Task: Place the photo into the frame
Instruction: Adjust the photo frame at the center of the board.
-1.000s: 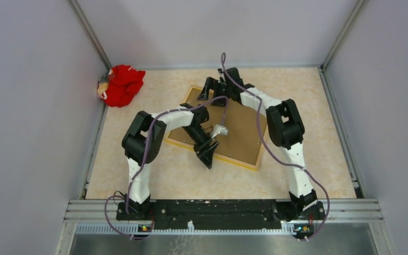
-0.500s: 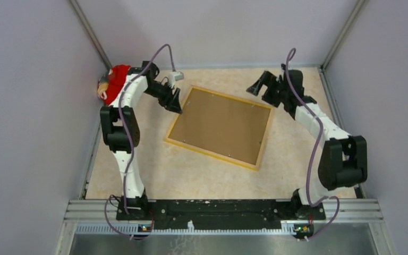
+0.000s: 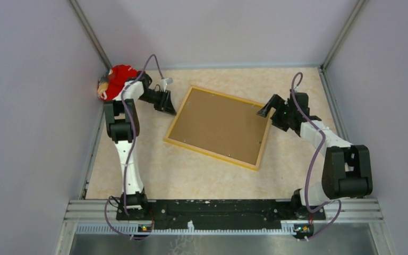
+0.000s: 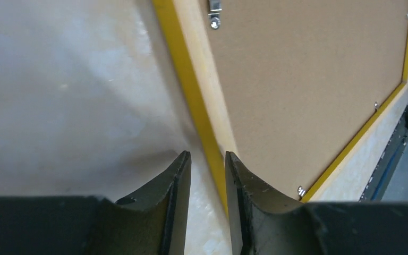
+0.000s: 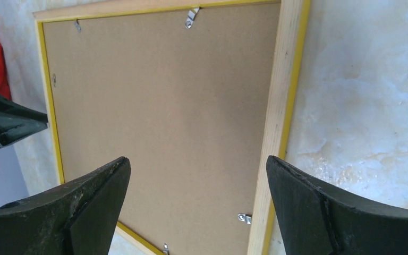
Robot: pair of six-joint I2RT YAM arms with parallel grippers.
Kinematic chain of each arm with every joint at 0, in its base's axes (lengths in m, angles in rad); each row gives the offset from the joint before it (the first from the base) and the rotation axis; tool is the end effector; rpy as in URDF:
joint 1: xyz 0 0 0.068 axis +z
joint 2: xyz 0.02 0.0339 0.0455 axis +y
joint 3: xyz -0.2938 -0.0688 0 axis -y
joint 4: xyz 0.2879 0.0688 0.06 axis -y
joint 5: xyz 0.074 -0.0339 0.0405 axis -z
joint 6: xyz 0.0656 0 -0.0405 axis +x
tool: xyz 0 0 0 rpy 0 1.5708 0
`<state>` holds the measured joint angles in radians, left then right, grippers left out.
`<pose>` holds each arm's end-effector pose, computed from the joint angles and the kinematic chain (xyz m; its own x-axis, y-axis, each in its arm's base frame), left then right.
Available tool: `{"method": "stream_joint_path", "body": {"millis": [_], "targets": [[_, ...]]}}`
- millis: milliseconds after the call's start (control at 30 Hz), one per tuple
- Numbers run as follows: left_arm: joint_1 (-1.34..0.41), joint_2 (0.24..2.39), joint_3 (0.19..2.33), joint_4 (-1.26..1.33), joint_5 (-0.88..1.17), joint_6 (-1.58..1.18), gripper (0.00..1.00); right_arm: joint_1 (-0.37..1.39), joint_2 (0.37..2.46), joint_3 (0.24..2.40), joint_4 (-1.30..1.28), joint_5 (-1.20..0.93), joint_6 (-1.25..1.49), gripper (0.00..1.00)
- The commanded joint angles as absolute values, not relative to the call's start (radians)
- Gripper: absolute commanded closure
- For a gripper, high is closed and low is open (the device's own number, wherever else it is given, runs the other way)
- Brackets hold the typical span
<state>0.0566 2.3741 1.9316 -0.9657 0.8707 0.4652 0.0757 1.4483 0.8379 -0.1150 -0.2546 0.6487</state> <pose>0.5381 -0.0198 0.1337 -0.8414 0.2418 -0.4832 0.5199 0.6062 -0.6019 0.3550 0.0435 0.1980 -0.6849 0.5344 -0.4953 0.1916 0.7879 0.5852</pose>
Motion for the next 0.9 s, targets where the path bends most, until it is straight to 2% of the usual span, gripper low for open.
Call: {"method": "stream_joint_path", "body": {"millis": [0, 233, 467, 733, 867], "targets": [[0.031, 2.364, 1.883, -1.001, 0.948, 0.506, 0.66, 0.075, 1.414, 0.856, -0.071, -0.254, 0.634, 0.01], [-0.042, 2.247, 1.631, -1.055, 0.940, 0.668, 0.70, 0.098, 1.436, 0.886, -0.041, -0.312, 0.644, 0.01], [-0.125, 2.121, 1.432, -1.136, 0.946, 0.803, 0.68, 0.260, 1.523, 0.943, -0.008, -0.314, 0.666, 0.01], [-0.052, 2.166, 1.544, -0.987, 0.950, 0.538, 0.62, 0.476, 1.755, 1.105, 0.104, -0.343, 0.721, 0.02], [-0.039, 2.222, 1.613, -0.945, 1.033, 0.450, 0.59, 0.557, 1.882, 1.230, 0.118, -0.357, 0.723, 0.05]]}}
